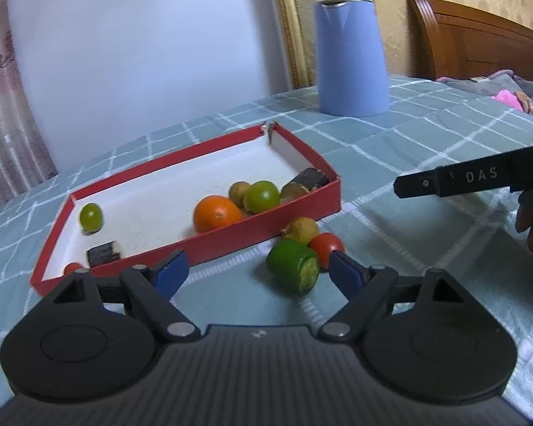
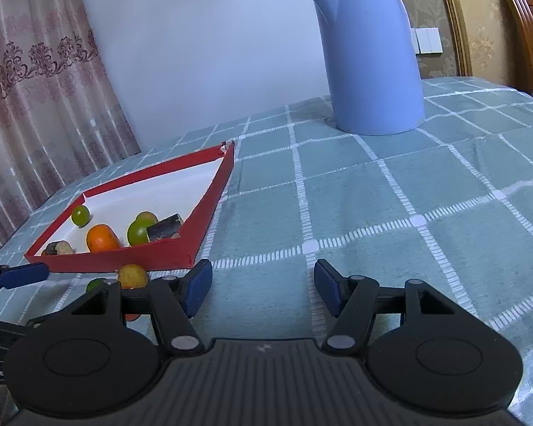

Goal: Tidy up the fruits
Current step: 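Move the left gripper to the cucumber slice and grasp it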

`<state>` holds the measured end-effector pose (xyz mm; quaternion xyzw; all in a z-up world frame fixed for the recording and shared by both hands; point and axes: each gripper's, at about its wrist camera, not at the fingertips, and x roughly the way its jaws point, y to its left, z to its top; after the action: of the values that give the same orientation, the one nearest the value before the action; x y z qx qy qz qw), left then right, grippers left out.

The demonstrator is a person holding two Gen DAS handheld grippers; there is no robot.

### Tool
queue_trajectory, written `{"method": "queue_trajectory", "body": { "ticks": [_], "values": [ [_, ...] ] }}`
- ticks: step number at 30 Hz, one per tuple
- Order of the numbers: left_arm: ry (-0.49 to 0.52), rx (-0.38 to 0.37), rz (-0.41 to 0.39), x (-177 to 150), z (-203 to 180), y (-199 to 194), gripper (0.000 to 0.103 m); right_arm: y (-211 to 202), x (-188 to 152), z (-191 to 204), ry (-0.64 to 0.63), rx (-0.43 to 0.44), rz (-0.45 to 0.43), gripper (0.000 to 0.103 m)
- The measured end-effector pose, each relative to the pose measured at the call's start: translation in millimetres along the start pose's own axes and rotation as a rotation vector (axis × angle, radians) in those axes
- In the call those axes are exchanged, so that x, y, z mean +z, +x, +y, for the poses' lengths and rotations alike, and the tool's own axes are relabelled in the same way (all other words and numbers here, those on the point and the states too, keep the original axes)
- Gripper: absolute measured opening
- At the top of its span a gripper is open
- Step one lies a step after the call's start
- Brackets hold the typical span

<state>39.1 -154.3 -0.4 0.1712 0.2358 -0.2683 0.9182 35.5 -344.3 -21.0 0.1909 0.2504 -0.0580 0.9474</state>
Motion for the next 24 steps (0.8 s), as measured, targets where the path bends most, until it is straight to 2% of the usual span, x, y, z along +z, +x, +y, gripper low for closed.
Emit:
{"method": "queue_trajectory", "body": {
  "ticks": [2, 4, 13, 18, 20, 22, 24],
  "values": [
    [0.015, -0.004, 0.021, 1, -1, 7, 0.075, 1, 0, -1, 0.006, 0.004, 0.002, 0.063],
    [0.027, -0.026, 0.042, 1, -2, 12, 0.060, 0, 0, -2, 0.012, 0.008, 0.000, 0.063],
    [0.091, -0.085, 0.025, 2, -6, 16, 0.058, 1, 0, -3, 0.020, 0.015, 0.002, 0.063],
    [0.089, -0.106, 0.020, 3, -6, 19, 0.057, 2, 0, -4, 0.028, 0.017, 0.002, 0.063],
    [0.092, -0.118, 0.019, 3, -8, 18, 0.051, 2, 0, -4, 0.029, 0.017, 0.003, 0.063],
    [0.096, -0.132, 0.018, 3, -10, 17, 0.039, 2, 0, -5, 0.034, 0.019, 0.003, 0.063],
    [0.092, -0.124, 0.018, 2, -9, 17, 0.037, 2, -1, -6, 0.038, 0.020, 0.004, 0.063]
  ]
}}
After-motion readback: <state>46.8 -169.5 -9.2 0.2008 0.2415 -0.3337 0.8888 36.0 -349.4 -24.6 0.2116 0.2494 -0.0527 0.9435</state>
